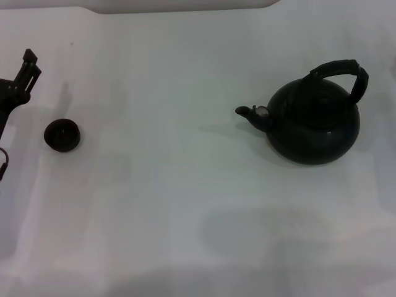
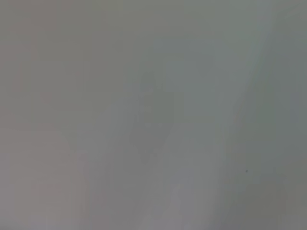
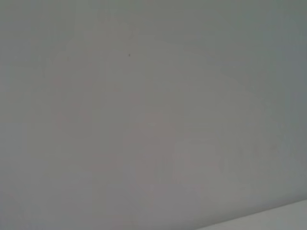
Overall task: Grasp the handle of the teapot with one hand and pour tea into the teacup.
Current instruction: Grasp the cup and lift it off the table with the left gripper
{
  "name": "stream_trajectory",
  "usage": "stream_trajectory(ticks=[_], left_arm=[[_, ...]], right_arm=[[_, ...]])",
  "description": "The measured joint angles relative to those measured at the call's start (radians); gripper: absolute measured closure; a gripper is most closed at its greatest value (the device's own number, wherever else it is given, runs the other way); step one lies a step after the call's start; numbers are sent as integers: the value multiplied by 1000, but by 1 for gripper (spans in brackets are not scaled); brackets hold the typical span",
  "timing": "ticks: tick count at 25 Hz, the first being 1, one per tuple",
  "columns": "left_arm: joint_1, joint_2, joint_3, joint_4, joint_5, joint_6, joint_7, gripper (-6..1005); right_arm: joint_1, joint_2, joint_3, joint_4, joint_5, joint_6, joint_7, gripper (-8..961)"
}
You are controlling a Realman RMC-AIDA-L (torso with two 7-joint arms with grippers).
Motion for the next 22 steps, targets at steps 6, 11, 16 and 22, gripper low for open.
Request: stream_trajectory(ticks=[6,11,16,22], left_arm=[[-2,0,0,0,0,0,0,137],[-6,0,-3,0,0,0,0,137],[-8,0,0,0,0,0,0,137],[-2,0,-6,0,-5,1,0,138]], right_arm=[[1,-1,0,-5,0,0,0,74],[0,-2,0,-8,0,0,0,74],[2,-2,0,-10,0,-9,0,74],[6,-2,1,-13,0,-13,0,74]])
